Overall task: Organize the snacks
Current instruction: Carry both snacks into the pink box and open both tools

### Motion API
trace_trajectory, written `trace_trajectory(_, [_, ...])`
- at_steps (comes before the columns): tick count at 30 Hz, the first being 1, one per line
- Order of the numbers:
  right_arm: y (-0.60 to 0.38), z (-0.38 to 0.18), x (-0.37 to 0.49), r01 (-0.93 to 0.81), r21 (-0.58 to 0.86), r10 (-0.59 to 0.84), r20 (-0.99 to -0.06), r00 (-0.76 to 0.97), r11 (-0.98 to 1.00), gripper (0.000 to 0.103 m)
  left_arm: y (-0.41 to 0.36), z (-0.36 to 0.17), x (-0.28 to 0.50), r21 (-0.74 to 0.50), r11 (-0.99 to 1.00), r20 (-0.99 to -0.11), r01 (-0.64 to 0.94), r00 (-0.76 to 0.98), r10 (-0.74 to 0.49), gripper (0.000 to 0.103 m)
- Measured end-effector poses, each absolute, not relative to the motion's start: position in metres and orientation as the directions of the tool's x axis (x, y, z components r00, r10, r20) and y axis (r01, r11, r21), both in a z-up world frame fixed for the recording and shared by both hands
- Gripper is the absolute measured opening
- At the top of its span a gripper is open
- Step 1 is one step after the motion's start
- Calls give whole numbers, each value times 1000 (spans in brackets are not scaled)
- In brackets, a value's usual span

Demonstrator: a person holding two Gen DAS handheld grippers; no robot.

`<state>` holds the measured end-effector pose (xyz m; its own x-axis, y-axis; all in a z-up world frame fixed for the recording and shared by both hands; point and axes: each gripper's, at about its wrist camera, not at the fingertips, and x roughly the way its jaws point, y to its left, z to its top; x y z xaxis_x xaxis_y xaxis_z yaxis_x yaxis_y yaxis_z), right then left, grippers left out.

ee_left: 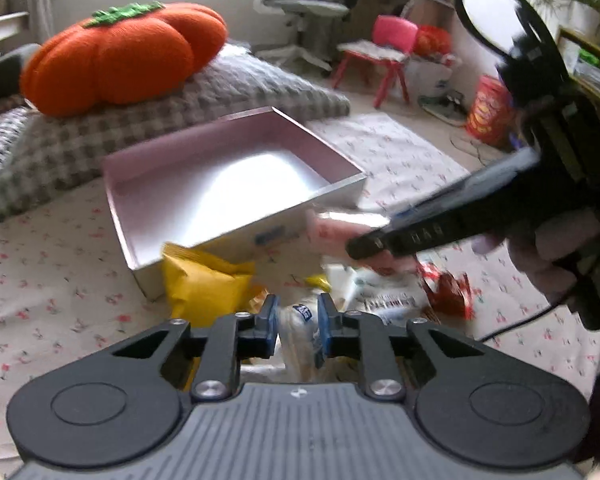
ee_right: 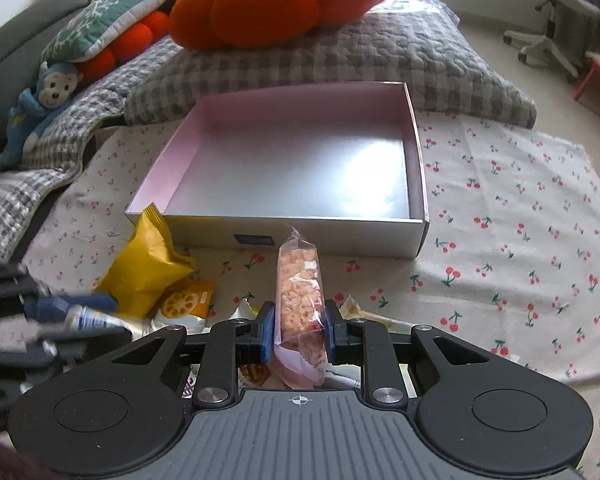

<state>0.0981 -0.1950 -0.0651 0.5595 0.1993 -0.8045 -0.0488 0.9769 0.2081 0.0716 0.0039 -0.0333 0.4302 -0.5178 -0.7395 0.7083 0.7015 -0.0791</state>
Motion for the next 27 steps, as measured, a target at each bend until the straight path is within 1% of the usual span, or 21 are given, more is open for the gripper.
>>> trace_trajectory(3, [-198, -66, 98, -34, 222, 203, -805, 557, 974, 22, -3, -43, 73, -69, 712, -773, 699, 414, -481, 18])
trace_trajectory(11, [-207, -57, 95, -7, 237, 197, -795, 574, 972, 22, 8, -46, 86, -185, 772, -834, 608, 318, -450, 22])
trace_trajectory(13, [-208, -53, 94, -2, 239, 196, -793, 577, 971, 22, 13, -45, 84, -198, 779, -839, 594, 308, -448, 21])
trace_trajectory(18, [-213, -48, 92, 18, 252, 196, -794, 575, 968, 22, 18, -40, 84, -257, 793, -838, 552, 281, -467, 14])
trace_trajectory(22, [-219, -43, 92, 36, 277, 205, -784, 585, 960, 22, 22, -37, 88, -300, 812, -829, 501, 285, -481, 13])
trace_trajectory(27, [-225, -35, 91, 60, 298, 203, -770, 605, 953, 22, 25, -30, 89, -317, 828, -812, 462, 318, -489, 11])
